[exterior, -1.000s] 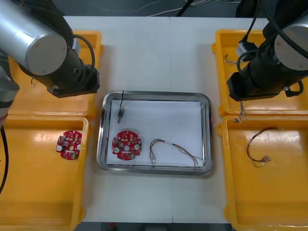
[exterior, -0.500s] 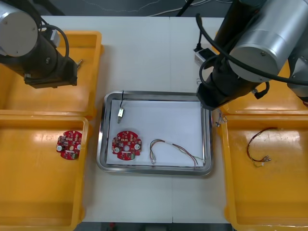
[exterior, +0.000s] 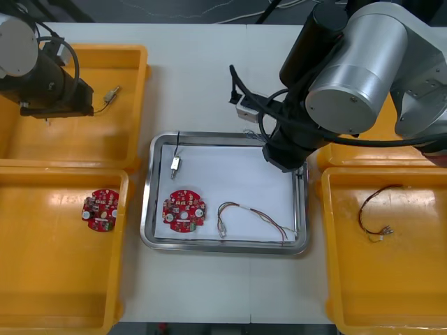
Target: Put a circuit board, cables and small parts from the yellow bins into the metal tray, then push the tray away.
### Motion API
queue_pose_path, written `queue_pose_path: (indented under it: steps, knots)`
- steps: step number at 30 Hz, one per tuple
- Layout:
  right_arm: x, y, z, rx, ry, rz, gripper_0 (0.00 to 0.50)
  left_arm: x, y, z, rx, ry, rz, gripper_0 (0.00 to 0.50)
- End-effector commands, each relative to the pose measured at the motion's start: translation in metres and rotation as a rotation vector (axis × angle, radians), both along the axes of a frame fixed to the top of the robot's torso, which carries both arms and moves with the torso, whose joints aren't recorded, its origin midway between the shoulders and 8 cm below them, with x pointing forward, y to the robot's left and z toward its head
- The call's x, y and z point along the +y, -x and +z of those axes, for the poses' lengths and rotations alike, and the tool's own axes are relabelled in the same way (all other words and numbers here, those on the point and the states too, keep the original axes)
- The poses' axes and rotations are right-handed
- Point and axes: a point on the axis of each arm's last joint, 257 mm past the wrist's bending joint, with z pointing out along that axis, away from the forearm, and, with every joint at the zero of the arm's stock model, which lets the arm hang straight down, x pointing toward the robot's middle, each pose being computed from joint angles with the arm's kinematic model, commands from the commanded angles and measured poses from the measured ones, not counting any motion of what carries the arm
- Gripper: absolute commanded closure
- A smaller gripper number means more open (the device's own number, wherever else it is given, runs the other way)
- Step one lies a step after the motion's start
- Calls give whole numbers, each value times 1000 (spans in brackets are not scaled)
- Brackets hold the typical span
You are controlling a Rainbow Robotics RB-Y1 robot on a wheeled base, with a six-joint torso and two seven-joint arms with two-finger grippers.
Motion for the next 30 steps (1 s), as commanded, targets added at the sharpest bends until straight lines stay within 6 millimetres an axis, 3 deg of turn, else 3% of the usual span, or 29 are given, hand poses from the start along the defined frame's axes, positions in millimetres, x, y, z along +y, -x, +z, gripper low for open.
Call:
queue_pose_path:
  steps: [1,10,20,30]
  knots:
    - [25,-5,-2,-50,62,149,500,17,-29,55,-133,-107,-114,0]
    - [41,-18,-33,-61,97,268,500,20,-47,66,-159,-127,-157,0]
    - [53,-28,-57,-58,131,329,500,51,-59,70,-164,-213,-210,0]
    - [45,-33,-76,-58,167,333,500,71,-65,70,-169,-246,-212,0]
